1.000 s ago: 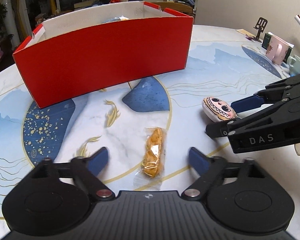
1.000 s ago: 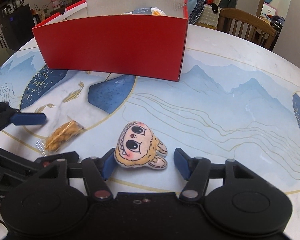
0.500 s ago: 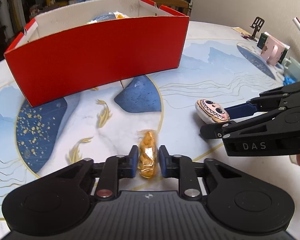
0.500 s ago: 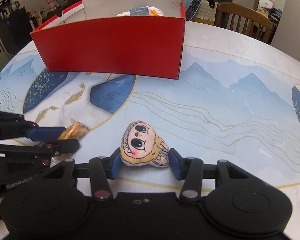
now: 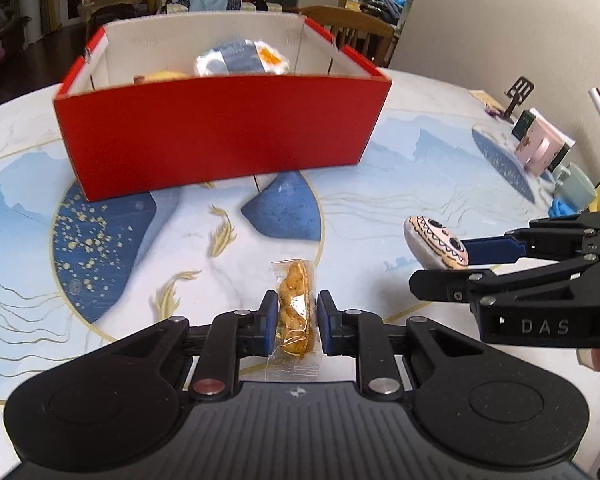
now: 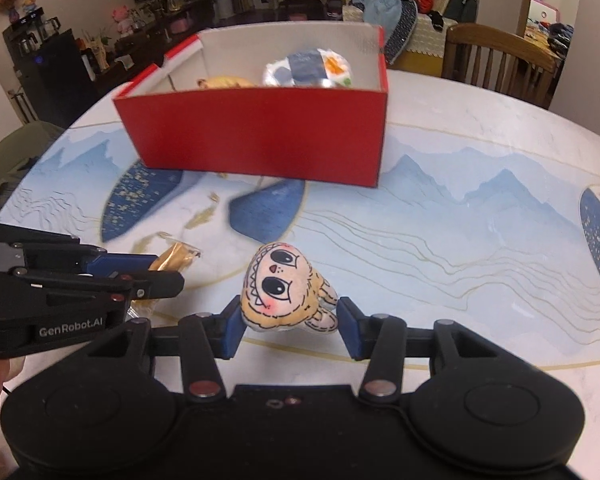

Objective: Organize objects
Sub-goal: 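Carry the snack bag and plush keychain with both tools over the red box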

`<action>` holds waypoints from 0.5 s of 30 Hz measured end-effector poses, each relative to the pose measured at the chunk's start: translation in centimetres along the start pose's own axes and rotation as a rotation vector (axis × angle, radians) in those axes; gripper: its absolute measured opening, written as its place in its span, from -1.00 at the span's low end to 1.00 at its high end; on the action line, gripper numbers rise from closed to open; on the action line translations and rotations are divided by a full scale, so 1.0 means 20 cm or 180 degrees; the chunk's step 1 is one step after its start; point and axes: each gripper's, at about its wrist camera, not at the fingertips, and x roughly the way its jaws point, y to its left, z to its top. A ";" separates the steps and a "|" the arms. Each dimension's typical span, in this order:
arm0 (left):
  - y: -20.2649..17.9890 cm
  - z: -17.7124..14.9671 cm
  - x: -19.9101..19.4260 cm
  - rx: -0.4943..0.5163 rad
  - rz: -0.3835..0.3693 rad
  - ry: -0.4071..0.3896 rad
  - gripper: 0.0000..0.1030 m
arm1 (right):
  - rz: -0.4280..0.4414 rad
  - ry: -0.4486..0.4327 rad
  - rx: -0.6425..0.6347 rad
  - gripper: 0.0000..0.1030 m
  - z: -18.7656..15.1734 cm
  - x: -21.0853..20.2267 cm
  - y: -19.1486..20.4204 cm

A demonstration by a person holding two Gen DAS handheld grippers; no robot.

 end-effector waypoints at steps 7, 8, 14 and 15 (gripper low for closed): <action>0.01 0.06 -0.16 -0.0116 -0.0065 -0.0220 -0.62 | 0.0148 -0.0142 -0.0003 -0.08 0.07 -0.13 0.04; 0.01 0.08 -0.19 -0.0130 -0.0069 -0.0257 -0.62 | 0.0162 -0.0167 -0.0009 -0.08 0.08 -0.14 0.04; 0.04 0.16 -0.29 -0.0194 -0.0100 -0.0422 -0.62 | 0.0196 -0.0301 -0.0105 -0.08 0.17 -0.21 0.06; 0.04 0.17 -0.30 -0.0206 -0.0125 -0.0439 -0.62 | 0.0202 -0.0318 -0.0116 -0.08 0.19 -0.22 0.06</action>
